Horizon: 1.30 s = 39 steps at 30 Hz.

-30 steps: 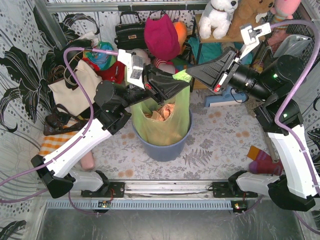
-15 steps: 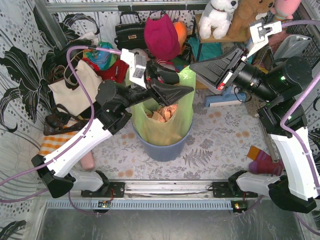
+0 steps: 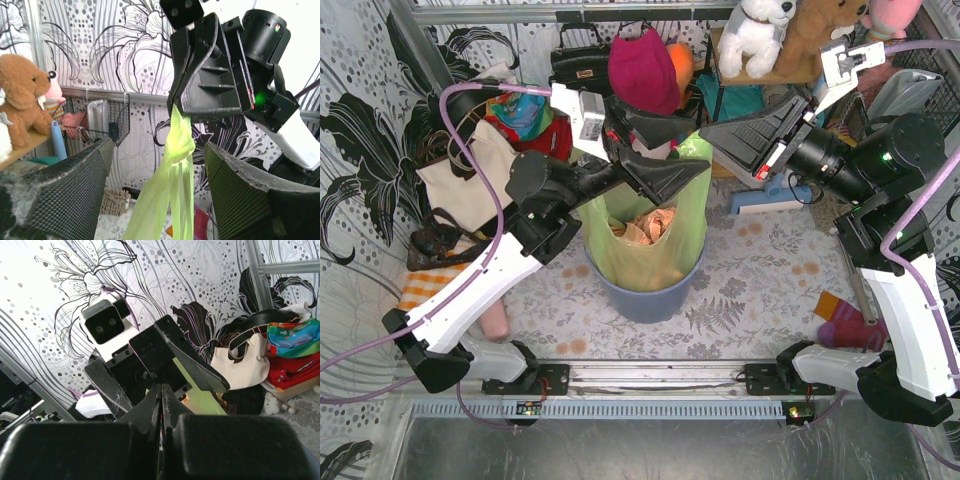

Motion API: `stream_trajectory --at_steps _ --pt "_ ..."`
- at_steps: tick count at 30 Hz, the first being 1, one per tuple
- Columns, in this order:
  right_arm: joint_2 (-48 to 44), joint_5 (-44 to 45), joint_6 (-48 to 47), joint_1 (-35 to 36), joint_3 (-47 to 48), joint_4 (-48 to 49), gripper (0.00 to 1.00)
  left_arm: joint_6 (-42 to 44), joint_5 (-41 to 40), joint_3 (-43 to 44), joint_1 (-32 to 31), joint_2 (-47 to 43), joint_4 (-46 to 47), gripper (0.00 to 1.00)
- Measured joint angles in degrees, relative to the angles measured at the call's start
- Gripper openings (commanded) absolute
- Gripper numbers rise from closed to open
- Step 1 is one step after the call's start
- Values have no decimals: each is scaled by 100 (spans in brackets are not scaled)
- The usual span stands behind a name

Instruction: Tie the trash bag

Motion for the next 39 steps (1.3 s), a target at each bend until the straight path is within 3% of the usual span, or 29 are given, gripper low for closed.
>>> stream_trajectory --at_steps 4,8,11,14,15,18,20,23,25,28,39 --pt "0 0 24 0 -4 22 0 81 -133 149 0 0 -20 77" --pt "0 2 39 0 -22 44 0 114 -133 210 0 20 -50 61" --pt "0 2 81 0 -22 61 0 122 -76 243 0 87 -61 56" --pt "2 2 122 0 -22 72 0 127 -9 256 0 157 -92 41" --pt "2 2 127 0 -22 72 0 120 7 256 0 173 -96 30" --pt "2 2 144 0 -22 72 0 107 46 256 0 190 -107 10" --pt "7 2 144 0 -22 72 0 98 101 271 0 190 -114 3" --pt "11 2 144 0 -22 76 2 85 229 302 0 190 -144 1" --pt "11 11 142 0 -22 74 21 70 282 302 0 186 -146 0" --pt "13 68 136 0 -22 74 31 13 310 181 0 83 -125 0" --pt "455 -39 144 0 120 208 35 -131 1058 -671 0 -658 138 0"
